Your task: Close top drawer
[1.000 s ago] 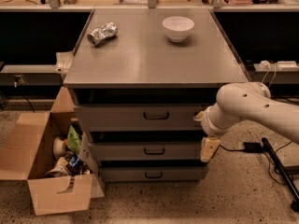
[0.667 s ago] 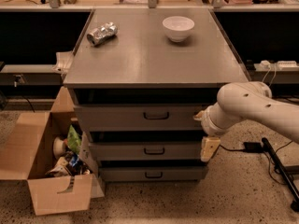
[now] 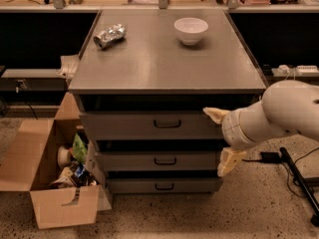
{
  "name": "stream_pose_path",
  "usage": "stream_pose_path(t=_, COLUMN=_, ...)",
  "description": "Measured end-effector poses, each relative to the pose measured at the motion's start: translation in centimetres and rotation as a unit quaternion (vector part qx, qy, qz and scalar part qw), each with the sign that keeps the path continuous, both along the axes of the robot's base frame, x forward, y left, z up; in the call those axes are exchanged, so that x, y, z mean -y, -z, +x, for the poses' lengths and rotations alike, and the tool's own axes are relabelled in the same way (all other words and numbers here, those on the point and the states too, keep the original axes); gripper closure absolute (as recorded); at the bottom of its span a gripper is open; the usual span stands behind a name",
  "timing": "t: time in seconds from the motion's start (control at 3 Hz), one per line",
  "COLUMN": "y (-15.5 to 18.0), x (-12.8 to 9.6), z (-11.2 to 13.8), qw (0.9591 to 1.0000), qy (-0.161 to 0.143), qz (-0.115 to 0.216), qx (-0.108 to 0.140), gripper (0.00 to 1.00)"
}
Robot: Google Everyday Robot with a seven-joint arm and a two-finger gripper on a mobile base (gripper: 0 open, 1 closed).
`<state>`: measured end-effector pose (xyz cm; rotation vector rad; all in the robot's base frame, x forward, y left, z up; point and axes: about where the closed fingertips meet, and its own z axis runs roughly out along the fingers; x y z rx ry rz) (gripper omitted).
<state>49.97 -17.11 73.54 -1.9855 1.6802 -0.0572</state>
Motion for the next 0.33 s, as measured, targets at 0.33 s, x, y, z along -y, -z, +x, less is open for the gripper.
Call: stream_pose_path(t=0.33, y=-4.47, x=-0.61, z=-2.84, qw=0.9985, qy=-0.024, qz=0.006, qx=0.049, gripper=0.0)
